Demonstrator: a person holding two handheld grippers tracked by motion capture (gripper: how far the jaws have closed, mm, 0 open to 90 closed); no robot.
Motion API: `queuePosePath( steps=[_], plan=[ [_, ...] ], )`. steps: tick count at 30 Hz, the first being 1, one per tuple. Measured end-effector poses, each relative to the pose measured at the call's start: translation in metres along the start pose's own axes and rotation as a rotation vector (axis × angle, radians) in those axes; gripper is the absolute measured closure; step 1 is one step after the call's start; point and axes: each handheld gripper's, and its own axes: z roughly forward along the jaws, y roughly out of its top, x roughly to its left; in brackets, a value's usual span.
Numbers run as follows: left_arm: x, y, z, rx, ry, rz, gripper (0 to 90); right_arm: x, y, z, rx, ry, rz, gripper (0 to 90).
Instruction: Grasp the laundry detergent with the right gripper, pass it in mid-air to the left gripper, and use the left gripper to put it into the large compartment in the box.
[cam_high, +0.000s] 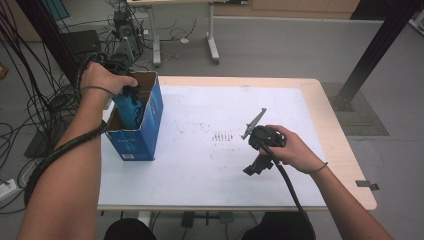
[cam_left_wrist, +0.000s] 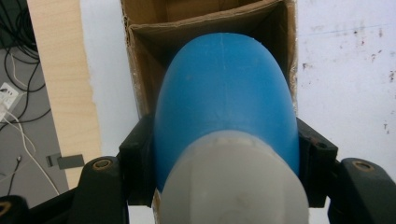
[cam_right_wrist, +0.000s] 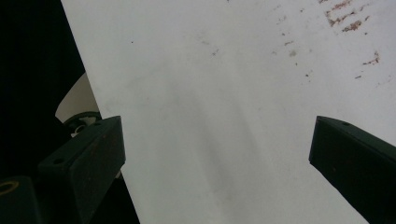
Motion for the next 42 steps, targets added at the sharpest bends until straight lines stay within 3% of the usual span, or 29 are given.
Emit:
queuePosePath(
  steps=[15,42],
  plan=[
    [0.0,-0.007,0.026,0.002,0.027,-0.011,37.8,0.001,0.0,0.0,0.003,0.001,0.003,3.7],
    [-0.006,-0.011,0.049,0.004,0.022,-0.018,37.8,0.002,-0.001,0.0,0.008,-0.004,-0.004,3.6]
  ],
)
